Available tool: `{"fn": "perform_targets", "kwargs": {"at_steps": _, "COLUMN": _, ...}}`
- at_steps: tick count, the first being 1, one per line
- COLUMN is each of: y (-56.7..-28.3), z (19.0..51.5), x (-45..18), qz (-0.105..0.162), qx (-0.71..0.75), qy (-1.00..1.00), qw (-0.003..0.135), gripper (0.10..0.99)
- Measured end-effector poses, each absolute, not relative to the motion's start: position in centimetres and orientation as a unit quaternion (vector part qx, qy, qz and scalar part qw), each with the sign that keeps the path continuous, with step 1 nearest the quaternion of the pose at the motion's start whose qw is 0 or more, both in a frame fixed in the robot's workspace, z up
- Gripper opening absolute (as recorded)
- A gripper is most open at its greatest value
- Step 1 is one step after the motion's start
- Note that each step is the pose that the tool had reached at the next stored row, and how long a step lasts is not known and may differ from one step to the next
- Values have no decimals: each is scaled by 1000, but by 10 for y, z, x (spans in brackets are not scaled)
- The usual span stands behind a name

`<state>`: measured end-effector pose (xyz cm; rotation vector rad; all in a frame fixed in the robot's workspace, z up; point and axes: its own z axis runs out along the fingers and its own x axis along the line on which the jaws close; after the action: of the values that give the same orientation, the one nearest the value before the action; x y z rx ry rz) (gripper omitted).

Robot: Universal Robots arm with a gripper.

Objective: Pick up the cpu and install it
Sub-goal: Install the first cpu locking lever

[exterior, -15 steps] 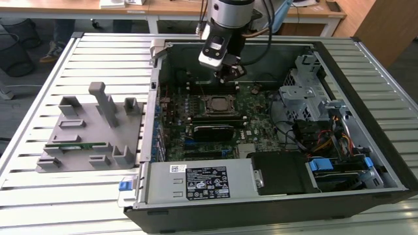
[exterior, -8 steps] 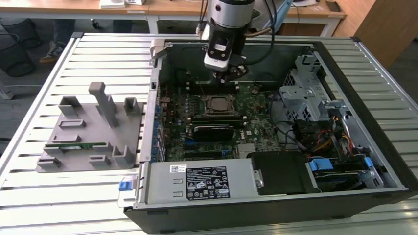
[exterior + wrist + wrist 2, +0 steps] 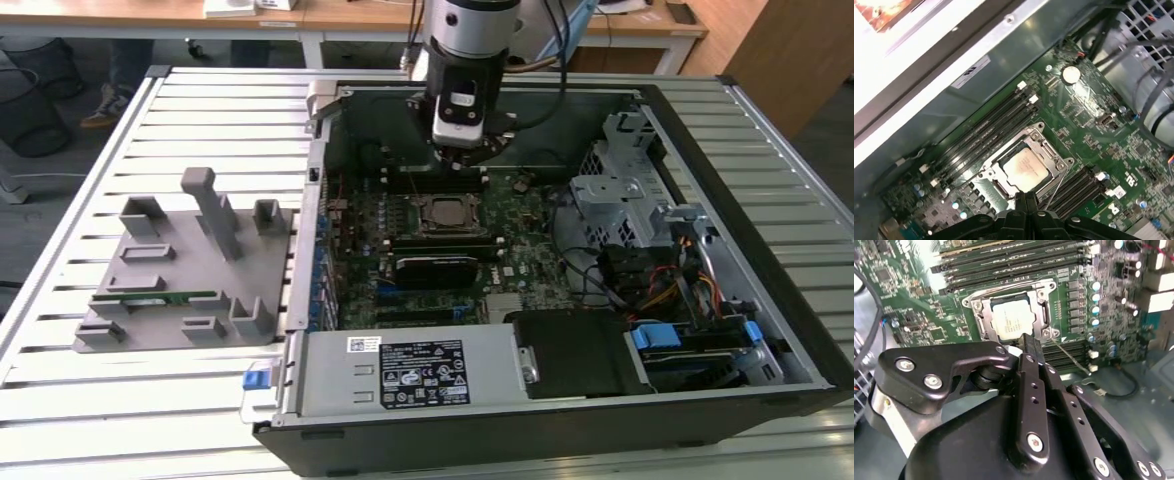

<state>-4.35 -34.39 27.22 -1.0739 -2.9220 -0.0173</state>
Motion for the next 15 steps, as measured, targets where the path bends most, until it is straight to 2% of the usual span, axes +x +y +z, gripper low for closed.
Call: {"fn": "perform_targets", "kwargs": {"at_steps": 15, "y": -344, "z": 271, "x": -44, "qz": -4, "qx": -231, "qy": -973, "qw": 15, "gripper": 114}}
